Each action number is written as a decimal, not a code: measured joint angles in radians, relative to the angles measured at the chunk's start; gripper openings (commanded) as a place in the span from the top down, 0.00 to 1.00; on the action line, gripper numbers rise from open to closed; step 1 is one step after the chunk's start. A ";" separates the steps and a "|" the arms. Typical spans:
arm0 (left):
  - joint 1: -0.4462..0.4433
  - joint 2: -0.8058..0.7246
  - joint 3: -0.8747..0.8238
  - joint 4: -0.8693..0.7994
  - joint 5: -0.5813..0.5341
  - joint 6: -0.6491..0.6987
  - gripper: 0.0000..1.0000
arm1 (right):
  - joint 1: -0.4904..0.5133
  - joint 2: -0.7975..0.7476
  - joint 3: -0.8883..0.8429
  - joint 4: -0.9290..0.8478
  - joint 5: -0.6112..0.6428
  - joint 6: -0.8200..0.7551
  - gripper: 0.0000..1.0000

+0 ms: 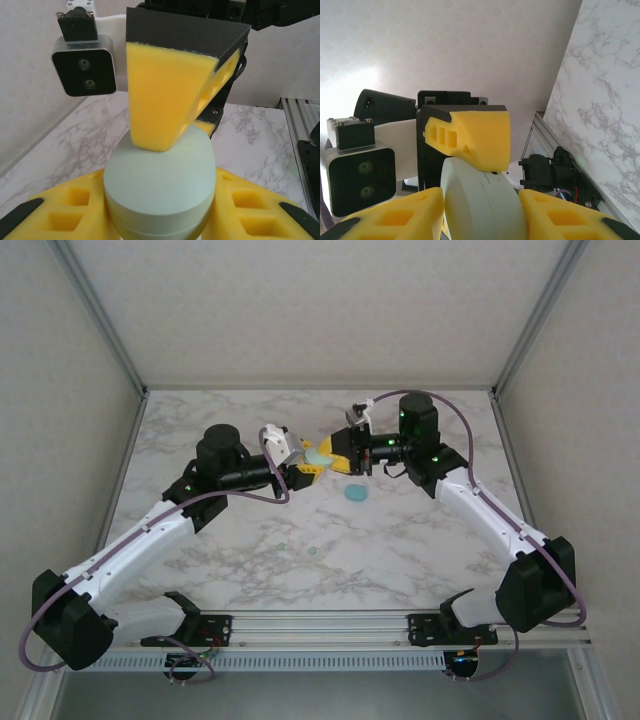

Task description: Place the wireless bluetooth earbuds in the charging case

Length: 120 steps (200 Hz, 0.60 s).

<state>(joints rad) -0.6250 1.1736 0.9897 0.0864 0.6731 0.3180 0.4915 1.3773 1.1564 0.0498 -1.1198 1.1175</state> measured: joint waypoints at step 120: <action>-0.002 0.000 -0.006 0.064 -0.016 -0.031 0.44 | 0.020 -0.014 -0.071 0.190 0.026 0.140 0.85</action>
<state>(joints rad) -0.6266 1.1740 0.9836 0.1505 0.6575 0.2874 0.5117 1.3628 1.0855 0.2398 -1.0935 1.2579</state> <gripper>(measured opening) 0.515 0.277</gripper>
